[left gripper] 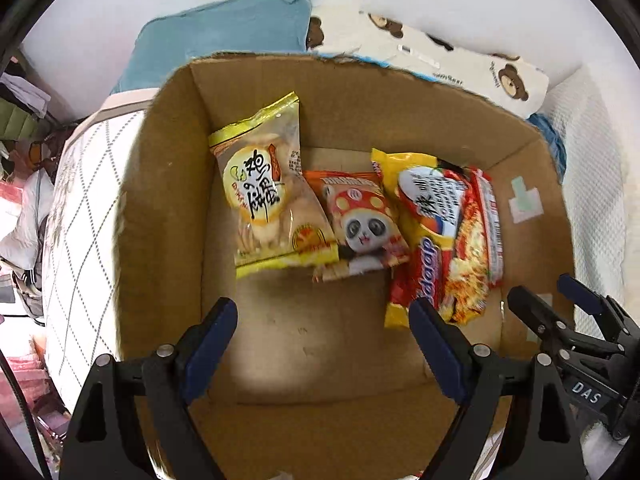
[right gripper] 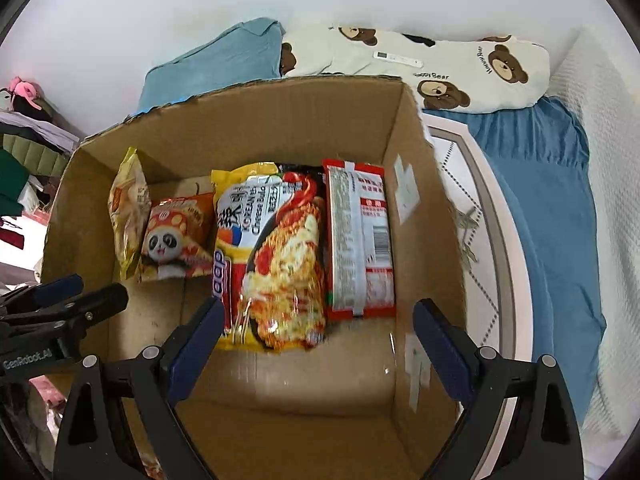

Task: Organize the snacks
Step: 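Grasp the candy bag with left tool while right tool grasps the Franzzi cookie pack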

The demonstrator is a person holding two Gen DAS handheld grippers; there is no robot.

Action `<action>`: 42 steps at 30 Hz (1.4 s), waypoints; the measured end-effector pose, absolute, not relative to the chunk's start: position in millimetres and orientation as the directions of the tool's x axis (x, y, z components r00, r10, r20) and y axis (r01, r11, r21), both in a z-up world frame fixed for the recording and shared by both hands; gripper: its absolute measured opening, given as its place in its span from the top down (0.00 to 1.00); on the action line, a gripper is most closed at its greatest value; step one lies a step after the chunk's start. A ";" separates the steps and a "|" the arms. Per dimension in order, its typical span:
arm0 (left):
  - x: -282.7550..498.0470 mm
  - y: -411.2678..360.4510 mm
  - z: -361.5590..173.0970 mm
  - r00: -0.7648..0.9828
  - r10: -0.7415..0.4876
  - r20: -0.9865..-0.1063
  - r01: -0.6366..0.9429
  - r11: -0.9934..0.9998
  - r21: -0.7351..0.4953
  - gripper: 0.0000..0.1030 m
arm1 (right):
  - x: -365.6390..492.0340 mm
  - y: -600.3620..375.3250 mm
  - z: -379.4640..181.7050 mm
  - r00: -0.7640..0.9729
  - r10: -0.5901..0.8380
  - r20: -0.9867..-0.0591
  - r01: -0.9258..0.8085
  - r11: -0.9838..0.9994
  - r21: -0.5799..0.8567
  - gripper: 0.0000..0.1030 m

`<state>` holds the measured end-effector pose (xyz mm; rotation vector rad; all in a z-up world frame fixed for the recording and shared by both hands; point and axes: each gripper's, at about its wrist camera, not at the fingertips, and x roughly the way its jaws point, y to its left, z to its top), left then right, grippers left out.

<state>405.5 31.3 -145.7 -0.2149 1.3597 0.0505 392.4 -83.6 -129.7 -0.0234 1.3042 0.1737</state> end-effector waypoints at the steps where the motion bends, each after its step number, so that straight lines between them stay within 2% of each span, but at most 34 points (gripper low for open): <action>1: 399.7 29.6 -141.4 0.228 -0.089 -0.970 -0.157 0.979 -0.126 0.15 | 387.5 -84.7 -126.4 0.261 0.114 -0.959 -0.142 0.987 0.078 0.06; 16: 308.6 10.6 -81.1 0.451 -0.018 -0.892 -0.131 0.988 -0.086 0.15 | 294.3 -91.0 -53.7 0.460 0.127 -0.879 -0.175 0.983 0.051 0.06; 25: 256.3 3.0 -46.8 0.533 -0.010 -0.846 -0.112 0.990 -0.083 0.15 | 237.7 -99.7 -14.9 0.512 0.209 -0.833 -0.183 0.974 0.132 0.06; 30: 233.3 -1.3 -65.2 0.489 -0.012 -0.872 -0.121 0.989 -0.081 0.15 | 209.0 -120.8 -43.8 0.439 0.246 -0.864 -0.130 0.969 0.210 0.06; 33: 228.7 -3.9 -97.1 0.421 -0.008 -0.907 -0.129 0.989 -0.069 0.15 | 196.6 -144.2 -81.3 0.369 0.259 -0.892 -0.049 0.964 0.260 0.06; 38: 243.8 -8.1 -158.7 0.287 0.006 -0.958 -0.122 0.992 -0.030 0.15 | 196.5 -175.9 -137.2 0.304 0.218 -0.927 0.040 0.970 0.241 0.06; 40: 253.6 -9.4 -183.7 0.234 0.001 -0.972 -0.110 0.994 -0.026 0.15 | 204.1 -181.6 -151.7 0.300 0.212 -0.930 0.037 0.972 0.234 0.13; 41: 259.1 -11.1 -198.6 0.203 -0.004 -0.979 -0.100 0.995 -0.024 0.15 | 207.2 -183.3 -156.1 0.292 0.209 -0.933 0.035 0.973 0.229 0.29; 42: 263.0 -11.8 -205.8 0.189 -0.009 -0.982 -0.095 0.995 -0.028 0.18 | 213.1 -183.2 -166.0 0.267 0.203 -0.942 0.027 0.976 0.218 0.36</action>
